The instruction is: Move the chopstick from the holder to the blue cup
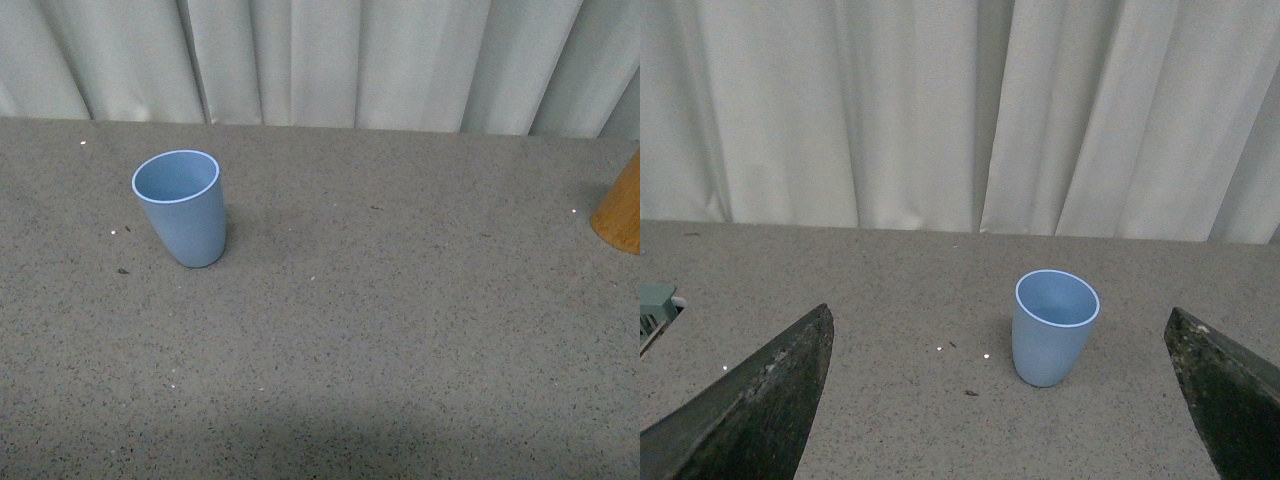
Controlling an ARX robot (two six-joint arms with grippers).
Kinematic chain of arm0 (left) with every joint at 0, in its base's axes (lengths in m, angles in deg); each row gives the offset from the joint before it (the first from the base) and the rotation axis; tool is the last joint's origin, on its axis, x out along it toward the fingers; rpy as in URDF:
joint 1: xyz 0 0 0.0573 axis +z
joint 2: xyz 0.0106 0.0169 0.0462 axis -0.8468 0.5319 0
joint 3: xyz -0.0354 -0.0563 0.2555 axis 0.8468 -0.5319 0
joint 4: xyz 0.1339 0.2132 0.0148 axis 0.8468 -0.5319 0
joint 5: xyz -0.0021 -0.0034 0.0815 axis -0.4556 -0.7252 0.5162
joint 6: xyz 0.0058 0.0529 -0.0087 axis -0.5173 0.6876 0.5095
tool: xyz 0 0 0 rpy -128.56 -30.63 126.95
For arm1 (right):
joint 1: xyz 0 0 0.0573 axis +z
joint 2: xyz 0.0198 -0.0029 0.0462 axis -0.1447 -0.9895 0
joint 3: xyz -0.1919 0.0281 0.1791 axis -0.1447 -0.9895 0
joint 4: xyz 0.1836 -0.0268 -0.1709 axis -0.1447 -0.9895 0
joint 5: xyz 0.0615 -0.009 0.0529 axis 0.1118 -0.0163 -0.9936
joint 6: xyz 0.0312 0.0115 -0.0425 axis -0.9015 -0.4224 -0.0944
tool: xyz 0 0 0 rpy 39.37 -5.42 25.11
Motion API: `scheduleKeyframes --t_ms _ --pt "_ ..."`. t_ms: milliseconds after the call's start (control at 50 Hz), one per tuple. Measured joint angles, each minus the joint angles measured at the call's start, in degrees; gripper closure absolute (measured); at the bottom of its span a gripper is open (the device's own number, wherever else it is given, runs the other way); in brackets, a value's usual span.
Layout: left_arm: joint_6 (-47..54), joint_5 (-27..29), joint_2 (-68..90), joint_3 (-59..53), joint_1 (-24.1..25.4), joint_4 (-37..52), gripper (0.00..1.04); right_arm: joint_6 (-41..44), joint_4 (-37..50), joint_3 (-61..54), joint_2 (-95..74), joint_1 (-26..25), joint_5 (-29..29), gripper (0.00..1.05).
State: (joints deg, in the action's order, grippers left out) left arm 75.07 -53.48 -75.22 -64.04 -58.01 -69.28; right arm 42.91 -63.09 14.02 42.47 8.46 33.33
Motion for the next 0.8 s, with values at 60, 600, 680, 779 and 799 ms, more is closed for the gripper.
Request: scheduleKeyframes --t_ms 60,600,680,779,799 --pt "0.02 0.0 0.0 0.0 0.0 0.0 0.07 0.0 0.0 0.0 0.0 0.0 0.0 0.09" --pt "0.0 0.0 0.0 0.0 0.0 0.0 0.07 0.0 0.0 0.0 0.0 0.0 0.0 0.09" --pt "0.0 0.0 0.0 0.0 0.0 0.0 0.07 0.0 0.0 0.0 0.0 0.0 0.0 0.09" --pt "0.02 0.0 0.0 0.0 0.0 0.0 0.07 -0.02 0.0 0.0 0.0 0.0 0.0 0.09" --pt "0.0 0.0 0.0 0.0 0.0 0.0 0.07 0.0 0.0 0.0 0.0 0.0 0.0 0.09"
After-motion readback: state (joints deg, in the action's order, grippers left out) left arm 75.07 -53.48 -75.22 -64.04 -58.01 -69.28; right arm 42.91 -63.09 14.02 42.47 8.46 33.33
